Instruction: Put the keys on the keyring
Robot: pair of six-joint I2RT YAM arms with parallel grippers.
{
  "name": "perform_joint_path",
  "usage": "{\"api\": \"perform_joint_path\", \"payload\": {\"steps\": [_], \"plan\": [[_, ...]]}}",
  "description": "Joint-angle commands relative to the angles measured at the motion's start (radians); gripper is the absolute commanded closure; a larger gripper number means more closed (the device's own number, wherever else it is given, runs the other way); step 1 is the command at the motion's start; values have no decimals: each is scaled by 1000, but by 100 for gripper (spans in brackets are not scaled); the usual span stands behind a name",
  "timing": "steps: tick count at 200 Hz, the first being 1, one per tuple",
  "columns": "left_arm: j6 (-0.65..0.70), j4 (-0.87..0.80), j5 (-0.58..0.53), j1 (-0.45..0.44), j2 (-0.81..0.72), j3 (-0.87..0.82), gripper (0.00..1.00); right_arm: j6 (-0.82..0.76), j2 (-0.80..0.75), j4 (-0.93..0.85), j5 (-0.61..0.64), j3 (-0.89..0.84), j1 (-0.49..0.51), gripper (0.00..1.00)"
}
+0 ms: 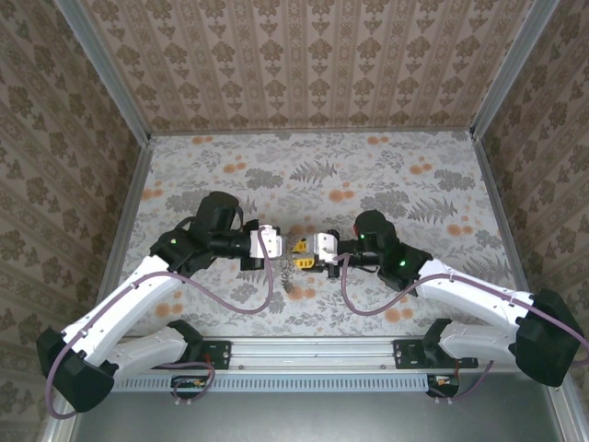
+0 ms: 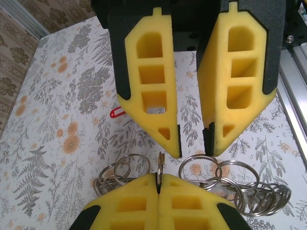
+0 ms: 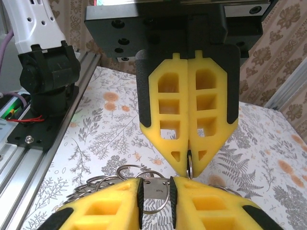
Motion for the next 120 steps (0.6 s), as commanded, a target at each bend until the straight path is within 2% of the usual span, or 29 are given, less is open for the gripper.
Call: {"api": "perform_joint_path", "payload": {"steps": [1, 18, 71, 93, 105, 120], "plan": [[1, 21, 31, -6, -3, 27, 100, -24, 5, -21, 54, 13, 8, 75], [1, 21, 38, -7, -5, 22, 100, -13, 4, 6, 84, 7, 9, 71], [-5, 24, -5, -10, 1, 23, 100, 11, -28, 38, 121, -30, 2, 71], [26, -3, -40, -16, 12, 34, 100, 145, -48, 46, 152, -40, -48, 69], [45, -12, -52, -18, 18, 36, 100, 241, -60, 30, 224, -33, -80, 65], [72, -13, -53, -18, 27, 32, 100, 397, -71, -41, 451, -6, -106, 51]]}}
